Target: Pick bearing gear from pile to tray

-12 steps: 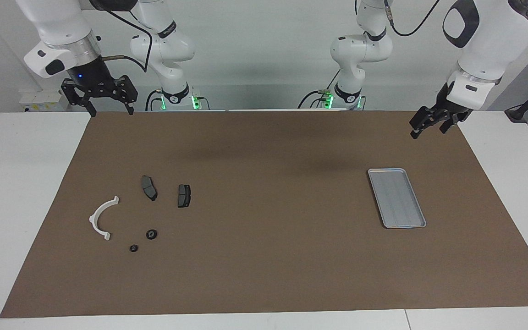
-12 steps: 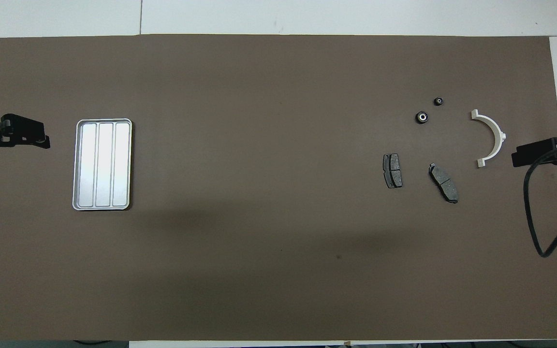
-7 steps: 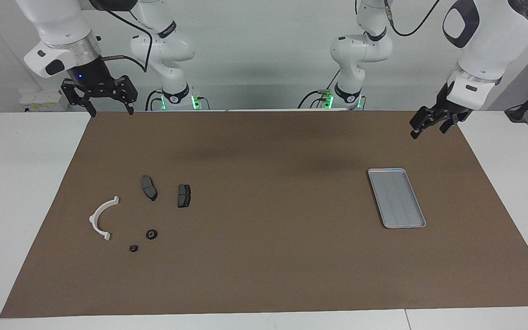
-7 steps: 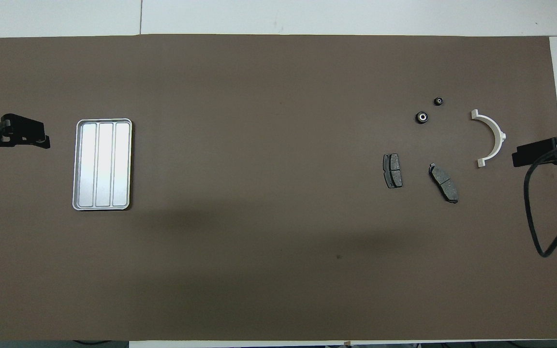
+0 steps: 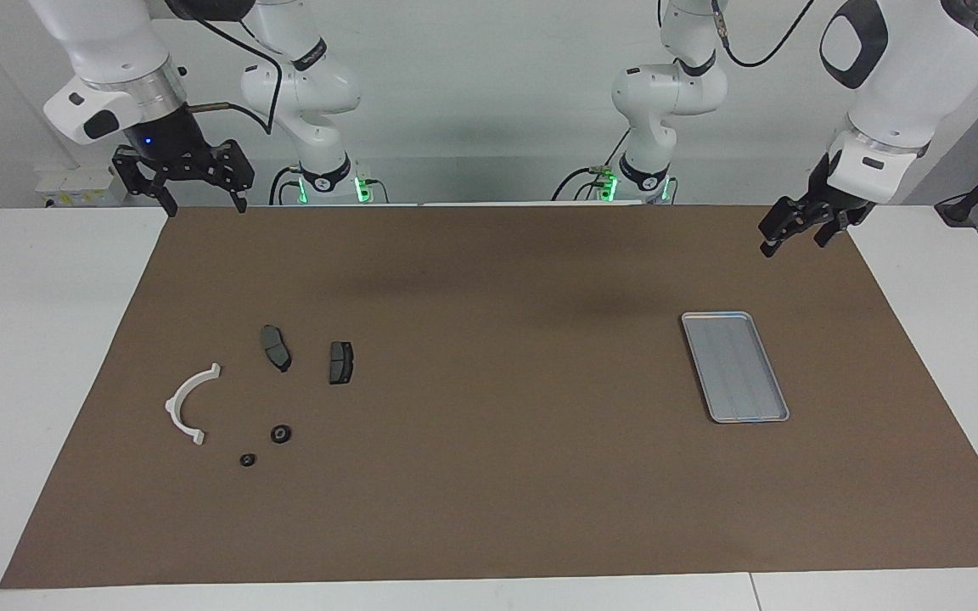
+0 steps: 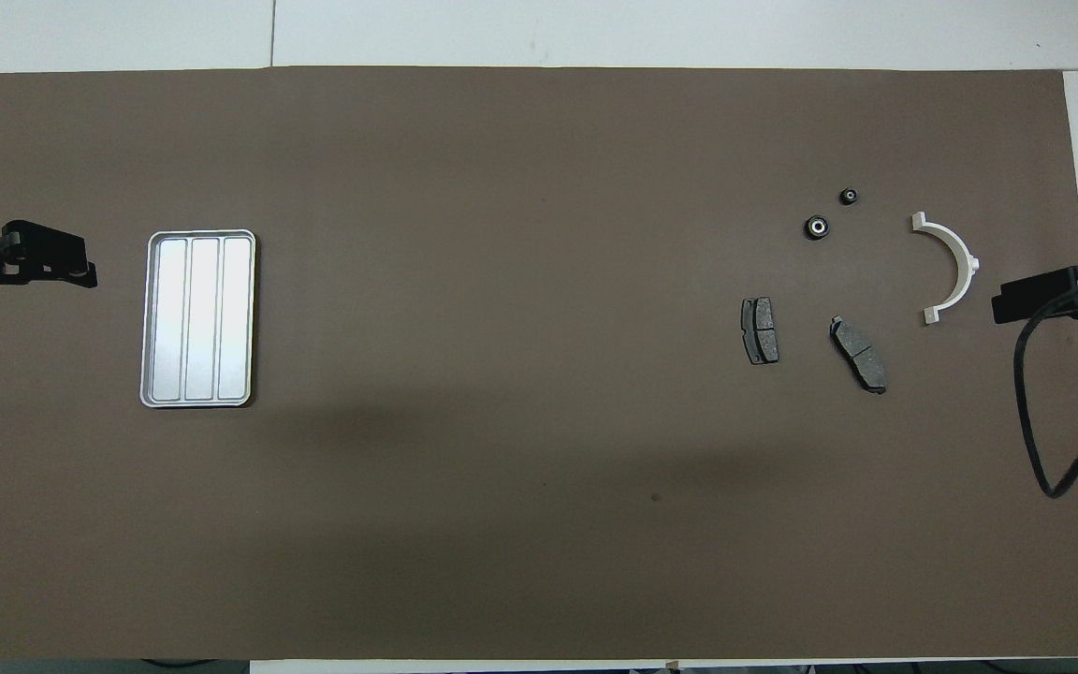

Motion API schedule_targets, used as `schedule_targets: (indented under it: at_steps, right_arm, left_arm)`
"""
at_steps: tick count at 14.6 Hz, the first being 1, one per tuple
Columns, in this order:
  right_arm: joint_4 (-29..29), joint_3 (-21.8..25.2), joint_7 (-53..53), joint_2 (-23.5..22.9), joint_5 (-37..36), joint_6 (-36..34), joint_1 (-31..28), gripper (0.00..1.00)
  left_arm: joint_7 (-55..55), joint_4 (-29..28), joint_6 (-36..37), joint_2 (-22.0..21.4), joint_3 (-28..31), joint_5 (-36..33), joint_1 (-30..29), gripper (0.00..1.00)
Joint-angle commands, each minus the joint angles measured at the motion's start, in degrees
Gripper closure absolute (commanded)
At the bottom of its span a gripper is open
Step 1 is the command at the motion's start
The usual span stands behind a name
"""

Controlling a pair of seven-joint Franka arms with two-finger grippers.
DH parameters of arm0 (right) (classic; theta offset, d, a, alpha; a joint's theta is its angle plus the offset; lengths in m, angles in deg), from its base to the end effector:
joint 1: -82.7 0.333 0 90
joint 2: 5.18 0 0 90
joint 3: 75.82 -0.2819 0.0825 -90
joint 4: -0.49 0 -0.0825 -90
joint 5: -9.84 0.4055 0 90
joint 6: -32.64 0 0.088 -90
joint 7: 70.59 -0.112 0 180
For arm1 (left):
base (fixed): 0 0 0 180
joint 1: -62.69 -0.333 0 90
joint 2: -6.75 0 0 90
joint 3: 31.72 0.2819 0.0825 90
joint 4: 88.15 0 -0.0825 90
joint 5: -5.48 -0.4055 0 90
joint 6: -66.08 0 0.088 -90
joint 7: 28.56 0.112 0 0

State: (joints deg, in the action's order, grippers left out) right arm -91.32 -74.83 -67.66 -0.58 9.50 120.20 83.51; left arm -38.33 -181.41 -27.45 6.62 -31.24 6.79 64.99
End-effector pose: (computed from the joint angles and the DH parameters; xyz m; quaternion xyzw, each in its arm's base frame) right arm 0.5493 -0.0028 0.6113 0.9997 0.0239 0.0030 0.0024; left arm 0.5797 -0.0208 0.5640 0.9975 0.0700 0.0023 0.0117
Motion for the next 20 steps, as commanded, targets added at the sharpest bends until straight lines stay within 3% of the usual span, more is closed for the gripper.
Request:
schedule_targets:
  at_steps: [1,20]
  right_arm:
    - [-0.29,0.16,-1.09,0.50,-0.80,-0.46,0.33,0.00]
    - [-0.56,-0.46,0.32,2.00,-0.62,-0.02,0.33,0.00]
  left_arm:
    - [0.80,-0.95,0.62,-1.27,-0.12,0.28,-0.19,0.00]
    - [0.80,-0.95,0.62,-1.27,-0.12,0.28,-0.19,0.00]
